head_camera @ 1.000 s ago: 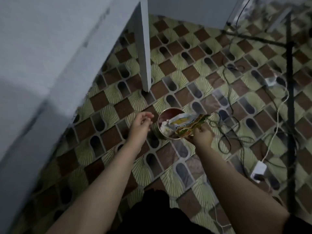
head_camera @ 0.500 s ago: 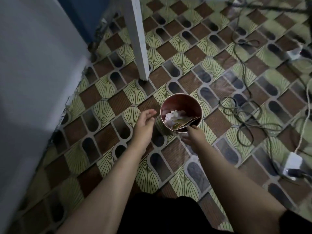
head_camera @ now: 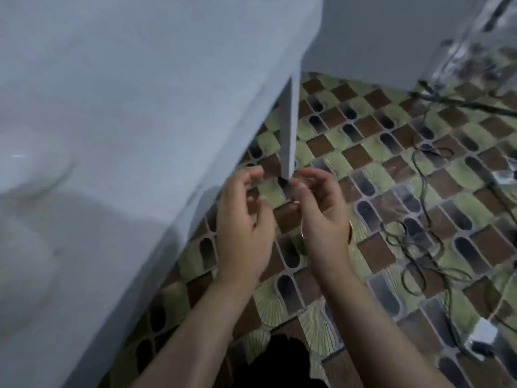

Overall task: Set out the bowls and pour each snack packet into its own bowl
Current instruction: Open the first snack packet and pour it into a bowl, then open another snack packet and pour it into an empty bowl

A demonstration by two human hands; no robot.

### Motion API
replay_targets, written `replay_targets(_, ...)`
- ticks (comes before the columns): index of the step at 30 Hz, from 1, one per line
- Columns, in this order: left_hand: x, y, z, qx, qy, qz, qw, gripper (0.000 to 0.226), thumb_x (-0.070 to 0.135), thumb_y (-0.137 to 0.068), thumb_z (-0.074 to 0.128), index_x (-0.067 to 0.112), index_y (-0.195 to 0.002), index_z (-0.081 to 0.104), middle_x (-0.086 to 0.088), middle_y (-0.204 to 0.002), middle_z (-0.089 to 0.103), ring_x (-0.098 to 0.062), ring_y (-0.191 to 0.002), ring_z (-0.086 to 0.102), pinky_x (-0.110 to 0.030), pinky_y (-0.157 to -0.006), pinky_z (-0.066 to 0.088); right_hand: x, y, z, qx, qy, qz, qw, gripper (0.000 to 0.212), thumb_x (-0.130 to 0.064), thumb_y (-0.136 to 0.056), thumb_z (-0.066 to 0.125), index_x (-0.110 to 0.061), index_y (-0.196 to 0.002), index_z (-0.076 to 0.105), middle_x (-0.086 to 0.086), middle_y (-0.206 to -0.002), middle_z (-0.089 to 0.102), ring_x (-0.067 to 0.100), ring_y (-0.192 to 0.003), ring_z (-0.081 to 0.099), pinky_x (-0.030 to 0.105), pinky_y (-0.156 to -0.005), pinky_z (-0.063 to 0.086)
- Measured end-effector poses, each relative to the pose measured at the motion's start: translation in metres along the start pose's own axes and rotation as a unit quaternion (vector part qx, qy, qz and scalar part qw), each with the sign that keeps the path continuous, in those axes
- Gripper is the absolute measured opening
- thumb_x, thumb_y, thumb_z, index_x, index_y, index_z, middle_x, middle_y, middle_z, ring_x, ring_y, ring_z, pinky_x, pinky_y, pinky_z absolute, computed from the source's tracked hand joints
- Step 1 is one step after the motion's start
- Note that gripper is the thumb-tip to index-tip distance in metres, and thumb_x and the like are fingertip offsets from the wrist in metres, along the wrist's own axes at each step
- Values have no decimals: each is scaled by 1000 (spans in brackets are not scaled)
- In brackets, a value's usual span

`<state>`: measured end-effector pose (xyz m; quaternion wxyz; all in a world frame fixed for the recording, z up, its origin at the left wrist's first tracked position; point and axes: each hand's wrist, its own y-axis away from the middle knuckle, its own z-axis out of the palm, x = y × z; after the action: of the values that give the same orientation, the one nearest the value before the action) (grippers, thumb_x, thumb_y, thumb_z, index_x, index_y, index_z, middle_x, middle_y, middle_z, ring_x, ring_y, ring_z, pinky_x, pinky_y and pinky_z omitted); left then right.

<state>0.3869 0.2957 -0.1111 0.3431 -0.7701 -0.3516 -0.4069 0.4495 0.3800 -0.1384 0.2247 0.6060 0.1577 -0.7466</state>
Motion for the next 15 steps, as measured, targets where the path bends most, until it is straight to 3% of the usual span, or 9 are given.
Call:
replay_targets(4, 36, 2, -86, 102, -6, 5, 995, 42, -1, -91, 51, 32, -118, 51, 25, -120, 52, 6, -118, 48, -21, -96, 47, -66, 30, 63, -102, 24, -77, 992, 19, -6, -96, 57, -17, -110, 61, -2, -103, 66, 17, -96, 64, 35, -84, 54)
replay_targets(8, 48, 11, -169, 204, -21, -29, 978, 43, 1, -94, 50, 36, -120, 52, 24, -124, 55, 7, -119, 49, -16, -93, 43, -109, 58, 132, -208, 30, -138, 968, 23, -4, -96, 54, -24, -106, 60, -8, -101, 67, 10, -90, 62, 30, -75, 53)
replay_targets(11, 50, 24, -225, 280, -17, -32, 959, 50, -4, -92, 49, 41, -113, 51, 18, -125, 57, 1, -119, 52, -20, -94, 45, -127, 87, 185, -293, 39, -170, 940, 26, -7, -97, 52, -29, -108, 59, -14, -103, 66, 6, -93, 62, 23, -74, 52)
replay_targets(15, 45, 52, -299, 352, -22, -20, 936, 40, 3, -87, 49, 28, -118, 54, 13, -124, 59, -3, -116, 57, -14, -85, 46, -140, 133, 252, -376, 25, -188, 907, 28, -6, -97, 50, -30, -110, 59, -14, -107, 66, 5, -94, 61, 14, -72, 48)
